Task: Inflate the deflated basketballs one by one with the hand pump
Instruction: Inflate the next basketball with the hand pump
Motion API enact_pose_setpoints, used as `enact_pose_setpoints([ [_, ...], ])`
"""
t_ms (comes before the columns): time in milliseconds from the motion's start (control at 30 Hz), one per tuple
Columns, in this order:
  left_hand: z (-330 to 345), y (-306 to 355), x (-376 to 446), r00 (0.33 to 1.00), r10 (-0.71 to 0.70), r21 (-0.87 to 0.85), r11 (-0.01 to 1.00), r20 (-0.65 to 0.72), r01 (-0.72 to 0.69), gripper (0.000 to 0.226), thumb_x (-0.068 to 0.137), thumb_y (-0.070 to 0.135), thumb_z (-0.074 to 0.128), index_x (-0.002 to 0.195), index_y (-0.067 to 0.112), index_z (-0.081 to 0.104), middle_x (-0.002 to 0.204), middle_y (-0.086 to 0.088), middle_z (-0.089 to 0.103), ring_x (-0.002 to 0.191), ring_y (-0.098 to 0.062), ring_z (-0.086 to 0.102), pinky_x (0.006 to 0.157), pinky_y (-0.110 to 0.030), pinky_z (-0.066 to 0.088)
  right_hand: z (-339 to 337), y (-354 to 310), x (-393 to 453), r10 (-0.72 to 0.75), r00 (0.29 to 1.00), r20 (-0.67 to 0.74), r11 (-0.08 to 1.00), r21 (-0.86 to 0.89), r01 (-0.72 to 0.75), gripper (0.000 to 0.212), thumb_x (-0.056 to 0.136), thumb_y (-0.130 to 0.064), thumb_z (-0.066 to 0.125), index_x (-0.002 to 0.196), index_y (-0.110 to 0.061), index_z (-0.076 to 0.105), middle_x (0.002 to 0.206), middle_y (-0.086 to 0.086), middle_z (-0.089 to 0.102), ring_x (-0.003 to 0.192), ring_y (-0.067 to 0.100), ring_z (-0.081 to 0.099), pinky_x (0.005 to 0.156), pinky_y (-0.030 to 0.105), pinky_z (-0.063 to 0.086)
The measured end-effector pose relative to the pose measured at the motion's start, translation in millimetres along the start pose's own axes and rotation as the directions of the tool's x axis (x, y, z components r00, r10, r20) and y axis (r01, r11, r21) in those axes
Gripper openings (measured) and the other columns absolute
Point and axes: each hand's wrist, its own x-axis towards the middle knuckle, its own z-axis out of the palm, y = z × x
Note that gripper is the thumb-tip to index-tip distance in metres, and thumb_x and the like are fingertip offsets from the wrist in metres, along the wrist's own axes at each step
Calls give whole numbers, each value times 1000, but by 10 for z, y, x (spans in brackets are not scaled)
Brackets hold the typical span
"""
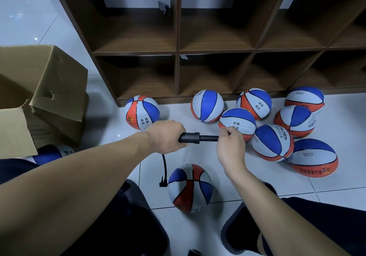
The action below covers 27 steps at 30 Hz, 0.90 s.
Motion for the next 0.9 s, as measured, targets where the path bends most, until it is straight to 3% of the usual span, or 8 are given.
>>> enact_pose_setpoints([
  [167,-41,151,-8,999,13,13,1000,-35,-13,36,103,54,59,84,24,66,70,4,62,62,-17,58,51,-30,37,120,-99,-103,-41,998,51,999,0,41,35,104,-18,48,70,-21,44,69,-3,45,68,19,41,62,39,34],
  [500,-11,203,29,998,57,7,998,-27,-57,35,102,56,61,88,24,67,72,4,63,63,-15,58,53,-31,36,169,-49,-82,-36,993,117,999,-11,38,32,106,-21,49,74,-19,49,74,-2,49,70,17,46,64,35,37],
  [767,33,80,39,998,67,32,997,-5,-67,31,101,54,61,88,27,67,73,6,63,66,-16,60,55,-30,42,178,-4,-70,0,986,166,999,-38,7,34,105,-23,50,72,-15,45,69,-2,45,66,19,42,61,35,35],
  [900,46,-103,14,1000,1,-12,1000,20,0,29,100,52,63,87,27,67,74,5,65,69,-20,65,62,-35,55,-12,32,124,57,995,76,998,-8,-56,30,102,-20,54,77,-3,51,69,2,46,67,20,40,63,36,37],
])
